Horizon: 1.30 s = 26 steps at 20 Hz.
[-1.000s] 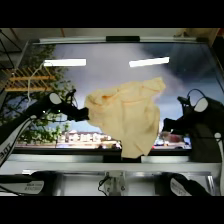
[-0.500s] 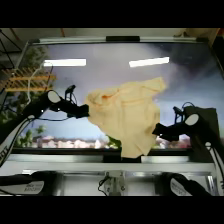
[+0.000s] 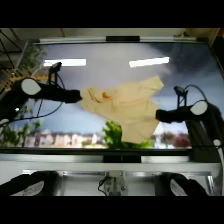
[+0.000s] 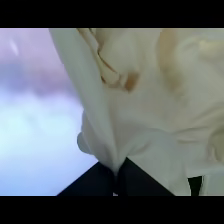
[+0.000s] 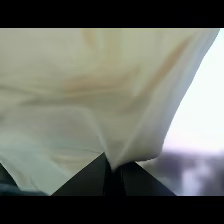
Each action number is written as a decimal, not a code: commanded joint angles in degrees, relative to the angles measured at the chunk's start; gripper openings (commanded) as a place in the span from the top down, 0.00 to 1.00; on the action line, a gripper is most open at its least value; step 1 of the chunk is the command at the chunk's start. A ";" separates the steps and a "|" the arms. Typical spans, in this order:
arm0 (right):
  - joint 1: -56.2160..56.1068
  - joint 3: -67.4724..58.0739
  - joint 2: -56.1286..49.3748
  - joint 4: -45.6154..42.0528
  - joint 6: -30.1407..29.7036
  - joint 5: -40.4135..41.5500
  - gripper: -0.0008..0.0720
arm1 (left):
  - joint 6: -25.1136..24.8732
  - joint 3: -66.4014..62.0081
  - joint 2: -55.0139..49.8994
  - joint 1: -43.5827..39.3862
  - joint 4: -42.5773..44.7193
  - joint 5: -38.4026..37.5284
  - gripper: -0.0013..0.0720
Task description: Fold the shirts.
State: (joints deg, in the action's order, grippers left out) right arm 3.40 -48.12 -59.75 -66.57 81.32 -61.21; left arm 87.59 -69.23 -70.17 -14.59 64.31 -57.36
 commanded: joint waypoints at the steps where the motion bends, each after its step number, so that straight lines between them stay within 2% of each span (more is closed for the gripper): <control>1: -0.24 -19.80 11.82 -8.81 -2.58 -0.37 0.89 | 0.07 -14.19 12.55 0.04 9.88 -0.22 0.94; 3: -0.24 -32.52 17.70 -12.11 -2.60 3.93 0.89 | 0.87 -23.67 19.71 0.02 10.08 3.19 0.94; 5: -0.24 -41.27 21.92 -12.00 -2.56 7.08 0.89 | 4.39 -28.30 26.29 -0.09 10.05 7.37 0.94; 8: -0.24 -45.75 26.56 -12.33 -2.19 7.48 0.89 | 6.21 -27.43 34.42 -0.09 10.10 4.42 0.94; 11: -0.24 -45.70 27.58 -15.08 -1.01 2.38 0.89 | 6.69 -24.65 37.53 -0.07 10.40 -2.58 0.94; 14: -0.24 -45.66 23.43 -17.70 -1.01 -6.73 0.89 | 6.82 -19.39 36.74 -0.07 13.07 -4.22 0.94; 17: -0.24 -45.22 14.21 -19.06 0.17 -14.14 0.89 | 6.84 -10.58 33.46 -0.07 18.78 -4.20 0.94; 19: -0.31 -43.15 6.45 -19.02 1.11 -13.29 0.89 | 6.84 -4.59 29.24 0.04 22.45 -4.13 0.94; 21: -0.28 -41.11 -2.58 -19.23 1.14 -9.53 0.89 | 6.84 0.76 22.21 0.83 24.46 -3.37 0.94; 23: -0.28 -40.85 -12.31 -19.47 1.46 -3.41 0.89 | 8.44 3.21 13.49 2.08 24.41 0.52 0.94; 26: -0.22 -40.85 -22.73 -19.52 10.08 4.81 0.89 | 11.32 1.16 0.28 2.67 22.40 8.81 0.94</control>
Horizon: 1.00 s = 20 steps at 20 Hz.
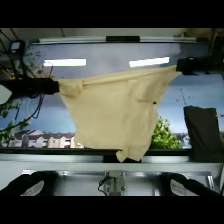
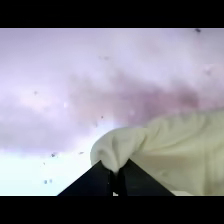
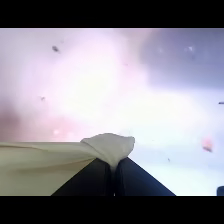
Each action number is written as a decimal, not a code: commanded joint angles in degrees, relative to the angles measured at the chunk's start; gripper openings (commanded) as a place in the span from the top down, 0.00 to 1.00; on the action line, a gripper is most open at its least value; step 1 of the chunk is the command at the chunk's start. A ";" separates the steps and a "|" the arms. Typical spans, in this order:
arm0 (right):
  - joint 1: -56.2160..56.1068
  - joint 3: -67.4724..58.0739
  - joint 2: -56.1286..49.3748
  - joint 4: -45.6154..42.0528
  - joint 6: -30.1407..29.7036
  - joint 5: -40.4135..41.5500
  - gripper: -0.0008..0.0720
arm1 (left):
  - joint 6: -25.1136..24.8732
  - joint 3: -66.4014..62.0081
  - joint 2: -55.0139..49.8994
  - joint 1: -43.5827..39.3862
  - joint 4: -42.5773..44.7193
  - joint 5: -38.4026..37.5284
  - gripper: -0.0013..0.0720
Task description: Fold the shirts.
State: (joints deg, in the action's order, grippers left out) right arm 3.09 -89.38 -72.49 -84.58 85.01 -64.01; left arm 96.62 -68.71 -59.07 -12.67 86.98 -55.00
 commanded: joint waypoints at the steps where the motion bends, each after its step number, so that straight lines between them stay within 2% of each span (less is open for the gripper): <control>1: 0.07 0.42 -11.93 -1.46 8.87 8.96 0.89 | 2.29 -0.74 -14.32 0.74 -2.60 8.35 0.94; 3: 0.00 0.42 -14.67 -1.27 11.10 9.57 0.89 | 2.23 -2.97 -20.26 0.72 -9.60 11.74 0.94; 5: 0.00 0.44 -16.90 1.01 11.19 6.91 0.89 | 2.25 -3.37 -24.57 0.72 -15.78 13.64 0.94; 8: -0.17 0.59 -20.46 6.14 11.13 -0.35 0.89 | 2.32 -3.37 -29.22 0.76 -23.30 10.27 0.93; 9: -0.09 0.59 -21.03 8.13 10.05 -2.12 0.83 | 2.29 -3.37 -29.92 0.96 -26.27 7.52 0.79; 10: -0.04 0.44 -20.83 8.92 8.85 -3.72 0.57 | 2.16 -3.56 -29.94 1.49 -27.04 4.02 0.46; 11: 0.46 -0.24 -20.26 8.66 7.30 -6.29 0.27 | 0.66 -4.52 -29.83 2.58 -26.58 -0.76 0.18; 12: 1.22 -1.20 -19.10 6.88 5.29 -9.92 0.26 | -2.62 -6.32 -29.83 4.50 -25.66 -7.34 0.14; 14: 3.02 -1.55 -15.82 -1.73 4.11 -17.27 0.26 | -6.78 -9.70 -29.77 9.05 -21.94 -20.31 0.15; 16: 5.75 -0.52 -13.20 -7.06 3.52 -22.56 0.26 | -7.89 -9.51 -29.55 12.83 -20.09 -27.43 0.17; 18: 9.29 3.58 -10.71 -3.78 3.19 -22.99 0.26 | -8.15 -6.27 -29.59 13.57 -20.20 -27.67 0.17; 20: 11.74 9.14 -8.70 1.07 2.56 -22.38 0.26 | -8.72 -0.59 -29.62 11.52 -21.44 -23.80 0.17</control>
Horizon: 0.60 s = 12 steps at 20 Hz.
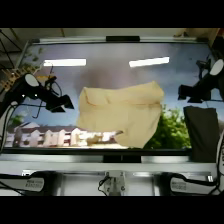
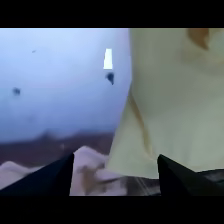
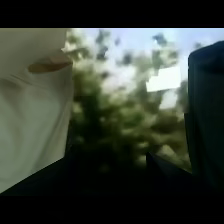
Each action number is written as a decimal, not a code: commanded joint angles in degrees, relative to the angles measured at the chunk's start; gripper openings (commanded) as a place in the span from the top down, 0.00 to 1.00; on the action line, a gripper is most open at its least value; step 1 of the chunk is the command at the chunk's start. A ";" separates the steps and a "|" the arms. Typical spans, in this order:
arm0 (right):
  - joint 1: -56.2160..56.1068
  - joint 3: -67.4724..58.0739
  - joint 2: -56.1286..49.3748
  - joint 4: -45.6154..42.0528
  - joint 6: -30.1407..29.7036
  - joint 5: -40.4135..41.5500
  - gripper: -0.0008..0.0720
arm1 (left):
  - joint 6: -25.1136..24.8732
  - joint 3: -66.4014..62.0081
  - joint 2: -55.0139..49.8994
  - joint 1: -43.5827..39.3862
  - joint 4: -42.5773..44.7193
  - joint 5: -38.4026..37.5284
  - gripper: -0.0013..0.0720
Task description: Fold the shirts.
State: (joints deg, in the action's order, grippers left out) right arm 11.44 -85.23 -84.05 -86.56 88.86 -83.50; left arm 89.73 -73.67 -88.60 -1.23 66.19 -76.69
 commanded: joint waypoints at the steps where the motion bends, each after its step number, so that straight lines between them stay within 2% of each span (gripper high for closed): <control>1: 3.98 7.63 3.43 5.35 -2.38 -2.82 0.26 | -2.45 6.93 -0.09 -1.29 -1.31 0.35 0.17; 3: 4.02 11.39 3.56 7.50 -4.57 -2.75 0.26 | -3.19 10.47 -0.31 -4.11 -1.66 4.63 0.17; 6: 3.74 15.78 3.56 8.87 -4.72 0.26 0.26 | -2.93 11.85 -1.51 -6.97 -1.68 8.04 0.17; 7: 3.74 17.29 3.54 9.60 -5.53 1.46 0.26 | -2.95 11.85 -1.92 -7.23 -1.68 8.68 0.34; 8: 3.74 19.17 3.50 10.75 -6.62 2.93 0.18 | -2.97 11.85 -2.01 -7.37 -1.68 9.16 0.59; 9: 3.72 21.62 3.23 12.98 -7.69 4.57 0.12 | -2.97 11.78 -1.99 -7.37 -1.70 9.16 0.74; 10: 3.67 24.02 2.78 15.76 -9.53 6.43 0.12 | -2.99 11.76 -1.90 -7.34 -1.68 8.96 0.88; 11: 3.54 25.97 2.08 18.38 -11.08 8.41 0.12 | -3.15 11.76 -1.73 -7.37 -1.68 8.68 0.94; 12: 3.26 27.54 1.31 20.68 -12.24 10.56 0.12 | -3.15 11.76 -1.44 -7.37 -1.68 8.50 0.94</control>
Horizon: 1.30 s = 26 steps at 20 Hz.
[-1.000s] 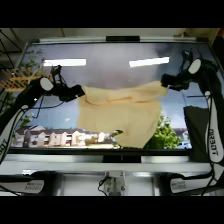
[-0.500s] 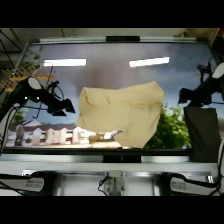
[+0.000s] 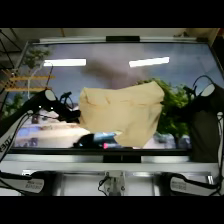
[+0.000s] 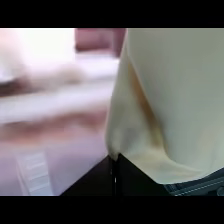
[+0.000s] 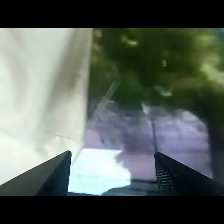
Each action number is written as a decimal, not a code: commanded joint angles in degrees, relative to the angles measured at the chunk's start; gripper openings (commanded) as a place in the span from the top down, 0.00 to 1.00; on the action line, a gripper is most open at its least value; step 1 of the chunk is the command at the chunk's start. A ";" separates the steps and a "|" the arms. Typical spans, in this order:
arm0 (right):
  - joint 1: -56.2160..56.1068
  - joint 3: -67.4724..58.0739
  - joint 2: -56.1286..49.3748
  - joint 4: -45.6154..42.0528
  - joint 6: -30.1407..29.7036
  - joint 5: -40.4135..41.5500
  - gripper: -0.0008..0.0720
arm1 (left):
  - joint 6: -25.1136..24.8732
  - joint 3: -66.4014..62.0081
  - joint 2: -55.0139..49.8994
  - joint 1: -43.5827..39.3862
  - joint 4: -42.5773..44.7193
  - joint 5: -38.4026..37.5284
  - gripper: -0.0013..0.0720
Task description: Fold the shirts.
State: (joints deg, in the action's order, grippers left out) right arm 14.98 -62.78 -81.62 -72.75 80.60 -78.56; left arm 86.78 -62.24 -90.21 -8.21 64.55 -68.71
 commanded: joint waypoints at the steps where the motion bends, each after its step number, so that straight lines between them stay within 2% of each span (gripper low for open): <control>1: -0.92 6.25 -1.99 7.91 -4.33 8.31 0.12 | -0.20 0.35 0.76 -0.42 -0.04 0.33 0.94; 3: -2.86 6.60 -3.72 8.26 -4.83 12.41 0.12 | -0.17 0.35 2.49 -0.39 -0.04 0.09 0.94; 5: -5.16 6.60 -5.49 8.81 -4.83 13.14 0.12 | -0.15 0.35 4.35 -0.39 -0.02 0.13 0.94; 8: -8.09 6.60 -6.99 8.15 -7.93 7.82 0.12 | 0.04 0.35 5.75 -0.39 -0.02 0.07 0.94; 10: -8.41 6.60 -6.21 7.34 -7.78 6.43 0.12 | 0.02 0.35 5.84 -0.39 -0.02 0.09 0.94; 12: -8.26 6.60 -5.90 8.00 -5.84 5.95 0.23 | 0.04 0.35 5.84 -0.39 -0.02 0.11 0.94; 15: -9.11 8.57 -5.90 9.44 -5.22 4.98 0.23 | 0.02 0.35 5.86 -0.39 -0.02 0.15 0.94; 16: -9.66 9.94 -5.90 10.23 -5.29 5.57 0.31 | 0.02 0.35 5.86 -0.39 -0.02 0.15 0.94; 17: -10.32 10.80 -5.90 10.10 -5.25 6.21 0.61 | 0.02 0.35 5.86 -0.39 -0.02 0.17 0.94; 18: -10.58 10.82 -5.77 10.01 -4.61 6.34 0.85 | -0.02 0.31 5.97 -0.37 0.00 0.17 0.94; 19: -10.51 10.75 -4.96 11.08 -4.39 6.54 0.89 | -0.02 0.11 6.49 -0.31 0.28 0.22 0.94; 22: -8.98 6.08 2.73 11.28 -4.87 6.16 0.89 | -0.02 -3.89 11.89 0.48 2.25 -0.13 0.94; 26: -5.84 -12.79 20.35 10.99 -9.79 6.40 0.89 | -0.04 -20.31 27.12 1.88 5.60 -1.05 0.94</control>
State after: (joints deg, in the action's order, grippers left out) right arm 7.35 -64.71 -71.68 -62.15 73.76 -72.64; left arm 86.80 -72.97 -72.05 -7.16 67.92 -69.63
